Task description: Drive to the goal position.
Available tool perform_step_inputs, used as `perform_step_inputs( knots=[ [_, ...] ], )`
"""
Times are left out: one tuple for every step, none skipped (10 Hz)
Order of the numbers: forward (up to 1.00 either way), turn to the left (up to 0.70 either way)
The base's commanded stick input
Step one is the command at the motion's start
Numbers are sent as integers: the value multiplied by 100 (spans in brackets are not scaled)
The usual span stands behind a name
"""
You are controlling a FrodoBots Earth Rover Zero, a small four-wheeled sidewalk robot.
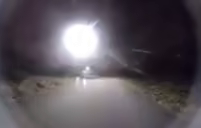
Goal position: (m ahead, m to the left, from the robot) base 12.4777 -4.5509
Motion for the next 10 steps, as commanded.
perform_step_inputs(
  knots=[
    [100,23],
    [100,14],
    [100,4],
    [100,3],
    [100,3],
    [100,3],
    [100,1],
    [100,-2],
    [100,-7],
    [100,-16]
  ],
)
